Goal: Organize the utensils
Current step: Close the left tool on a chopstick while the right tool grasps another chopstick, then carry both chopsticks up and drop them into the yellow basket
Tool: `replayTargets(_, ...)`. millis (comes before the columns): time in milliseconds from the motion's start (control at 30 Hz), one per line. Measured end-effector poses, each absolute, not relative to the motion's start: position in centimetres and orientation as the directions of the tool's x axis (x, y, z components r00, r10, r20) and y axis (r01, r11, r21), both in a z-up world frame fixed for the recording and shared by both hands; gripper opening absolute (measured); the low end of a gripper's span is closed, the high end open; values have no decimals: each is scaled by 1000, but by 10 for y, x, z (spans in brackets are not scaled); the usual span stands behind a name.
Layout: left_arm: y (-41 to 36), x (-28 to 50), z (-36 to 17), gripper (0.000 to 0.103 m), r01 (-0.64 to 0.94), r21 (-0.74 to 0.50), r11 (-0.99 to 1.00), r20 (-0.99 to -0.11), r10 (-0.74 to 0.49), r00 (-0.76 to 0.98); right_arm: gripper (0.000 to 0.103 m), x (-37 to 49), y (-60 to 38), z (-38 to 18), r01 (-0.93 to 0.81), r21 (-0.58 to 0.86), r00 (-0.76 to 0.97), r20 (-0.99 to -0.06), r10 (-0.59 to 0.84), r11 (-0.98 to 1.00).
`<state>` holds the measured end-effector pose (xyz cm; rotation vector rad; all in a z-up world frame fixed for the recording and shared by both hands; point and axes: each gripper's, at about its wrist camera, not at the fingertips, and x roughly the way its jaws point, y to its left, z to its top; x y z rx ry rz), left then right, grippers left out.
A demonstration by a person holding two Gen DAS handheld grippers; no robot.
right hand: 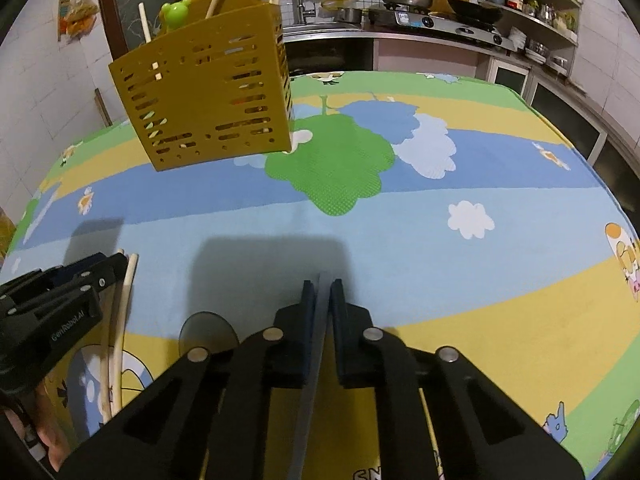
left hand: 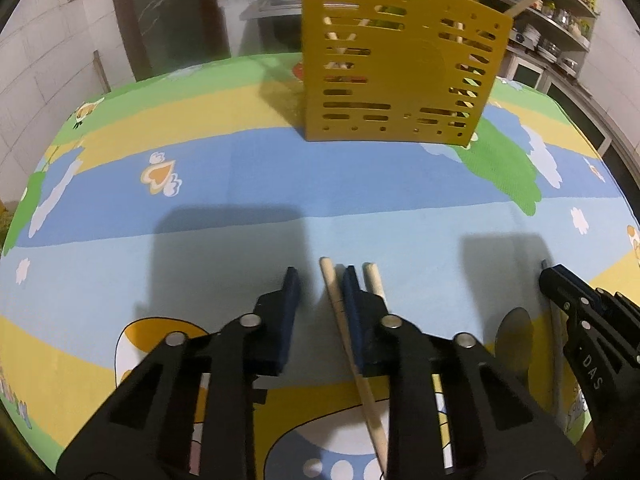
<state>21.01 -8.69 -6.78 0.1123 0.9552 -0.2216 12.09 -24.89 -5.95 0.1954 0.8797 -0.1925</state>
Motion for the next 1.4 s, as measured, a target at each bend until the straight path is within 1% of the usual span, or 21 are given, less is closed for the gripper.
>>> replayTargets(33,-86,209,-68,11,243,-11,970,-818,-148,556,9,119,-249,-59,244,91,625,-776,-85,966)
replayTargets(67,-85,209,-68,8,246,-18,969,-817,-156,555,8,118,-249,-59,242,94,628,-774,-82,966)
replayTargets(133,-82,208,-66,7,245,-39,969,-817,-172,550,8,116,-251,-57,248,108,637,-767,-78,963)
replayTargets(267,-74,205,-60,7,239,-71,968,-810,-196,553,8,110,-254,-47,252,129,663,-745,-74,959)
replayTargets(400,-66,196,-44,6,236,-93,967,-775,-219,593,8,101,-254,-31,247,142,705,-705,-78,959)
replayTargets(567,-55,175,-8,6,244,-92,965,-694,-238,680,8,85,-254,-9,234,151,763,-641,-85,961)
replayTargets(700,-46,159,12,6,246,-100,964,-642,-251,725,8,69,-254,8,223,157,812,-576,-95,962)
replayTargets(933,-32,133,44,5,249,-105,963,-550,-265,792,7,47,-250,30,204,159,865,-490,-102,966)
replayTargets(1100,-26,123,59,5,258,-118,959,-507,-281,815,7,38,-245,45,200,134,890,-438,-124,971)
replayTargets(1400,-21,121,73,5,247,-111,963,-462,-270,845,7,42,-240,63,203,112,908,-394,-144,973)
